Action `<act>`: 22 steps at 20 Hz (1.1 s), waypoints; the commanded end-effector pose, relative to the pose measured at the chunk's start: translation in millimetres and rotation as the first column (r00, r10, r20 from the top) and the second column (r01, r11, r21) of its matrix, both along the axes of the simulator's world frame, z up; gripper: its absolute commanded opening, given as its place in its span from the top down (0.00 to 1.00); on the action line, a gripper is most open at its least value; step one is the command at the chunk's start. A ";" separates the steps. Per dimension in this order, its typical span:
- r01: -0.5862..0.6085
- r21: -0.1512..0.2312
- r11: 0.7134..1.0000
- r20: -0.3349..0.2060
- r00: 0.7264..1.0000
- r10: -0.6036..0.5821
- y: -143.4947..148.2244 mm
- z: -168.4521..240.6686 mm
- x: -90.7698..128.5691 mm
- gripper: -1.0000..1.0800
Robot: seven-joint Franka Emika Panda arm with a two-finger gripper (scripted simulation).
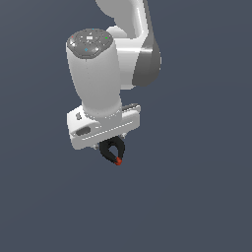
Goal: Pick up the object and move it to a goal position.
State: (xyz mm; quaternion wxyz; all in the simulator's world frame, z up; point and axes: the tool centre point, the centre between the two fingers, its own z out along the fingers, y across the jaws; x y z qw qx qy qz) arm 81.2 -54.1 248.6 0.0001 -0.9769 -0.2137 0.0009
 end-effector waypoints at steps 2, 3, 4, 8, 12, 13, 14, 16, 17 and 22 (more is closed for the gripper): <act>0.000 0.000 1.000 0.001 1.000 0.000 7.2 38.9 5.4 1.00; 0.000 0.000 1.000 0.001 1.000 0.000 9.2 49.1 7.0 1.00; 0.000 0.000 1.000 0.001 1.000 0.000 11.0 58.9 8.5 1.00; 0.000 0.000 1.000 0.002 1.000 0.000 17.2 92.7 14.2 1.00; 0.000 0.000 1.000 0.002 1.000 0.000 22.0 117.7 18.9 1.00; 0.000 0.000 1.000 0.002 1.000 0.000 22.9 122.5 19.9 1.00; 0.000 0.000 1.000 0.002 1.000 0.000 23.7 126.8 20.8 1.00; 0.000 0.000 1.000 0.002 1.000 0.000 25.0 134.1 22.4 1.00; 0.000 0.000 1.000 0.002 1.000 0.000 25.6 137.2 23.1 1.00; 0.000 0.000 1.000 0.002 1.000 0.000 27.5 147.6 25.7 1.00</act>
